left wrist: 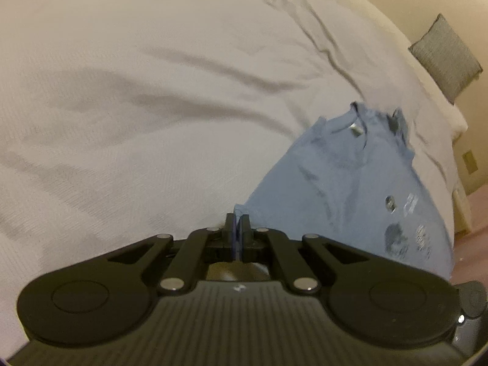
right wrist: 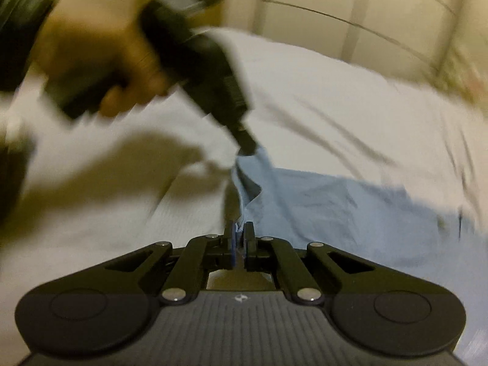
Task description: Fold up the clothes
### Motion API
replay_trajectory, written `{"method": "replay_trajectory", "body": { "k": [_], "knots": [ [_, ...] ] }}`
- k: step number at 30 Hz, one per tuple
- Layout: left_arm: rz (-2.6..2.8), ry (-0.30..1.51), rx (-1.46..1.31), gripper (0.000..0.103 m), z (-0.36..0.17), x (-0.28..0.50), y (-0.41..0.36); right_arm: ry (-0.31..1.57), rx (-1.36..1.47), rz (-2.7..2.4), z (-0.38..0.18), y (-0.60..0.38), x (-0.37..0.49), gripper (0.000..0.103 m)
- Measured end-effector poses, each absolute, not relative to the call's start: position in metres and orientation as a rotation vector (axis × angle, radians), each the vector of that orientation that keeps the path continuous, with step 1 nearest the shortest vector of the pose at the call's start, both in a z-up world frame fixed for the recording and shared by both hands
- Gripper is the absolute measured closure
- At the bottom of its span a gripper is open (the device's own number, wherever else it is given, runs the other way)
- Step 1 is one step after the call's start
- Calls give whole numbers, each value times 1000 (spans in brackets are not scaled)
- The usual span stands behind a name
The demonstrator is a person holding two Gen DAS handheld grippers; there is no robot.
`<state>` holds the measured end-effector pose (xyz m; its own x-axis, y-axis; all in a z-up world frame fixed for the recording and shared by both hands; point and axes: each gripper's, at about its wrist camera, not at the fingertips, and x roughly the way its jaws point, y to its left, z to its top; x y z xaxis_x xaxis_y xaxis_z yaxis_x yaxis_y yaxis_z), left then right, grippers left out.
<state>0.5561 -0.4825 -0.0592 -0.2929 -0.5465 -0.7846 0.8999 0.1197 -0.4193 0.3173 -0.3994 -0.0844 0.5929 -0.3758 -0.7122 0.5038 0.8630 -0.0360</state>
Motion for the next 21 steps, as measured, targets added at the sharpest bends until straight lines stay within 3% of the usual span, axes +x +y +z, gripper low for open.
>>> {"method": "replay_trajectory", "body": {
  "k": [9, 13, 14, 15, 21],
  "knots": [
    [-1481, 1165, 361, 103, -56, 510, -528, 685, 780, -679, -103, -469, 253, 99],
    [-1444, 1173, 304, 92, -62, 503, -537, 720, 858, -700, -116, -484, 237, 95],
    [-1434, 1165, 308, 86, -61, 504, -533, 730, 862, -703, -118, -485, 234, 86],
    [-1423, 1157, 311, 83, -61, 505, -529, 740, 865, -705, -119, -486, 231, 85],
    [-1366, 1142, 364, 81, -64, 505, -507, 767, 858, -700, -108, -477, 216, 84]
  ]
}}
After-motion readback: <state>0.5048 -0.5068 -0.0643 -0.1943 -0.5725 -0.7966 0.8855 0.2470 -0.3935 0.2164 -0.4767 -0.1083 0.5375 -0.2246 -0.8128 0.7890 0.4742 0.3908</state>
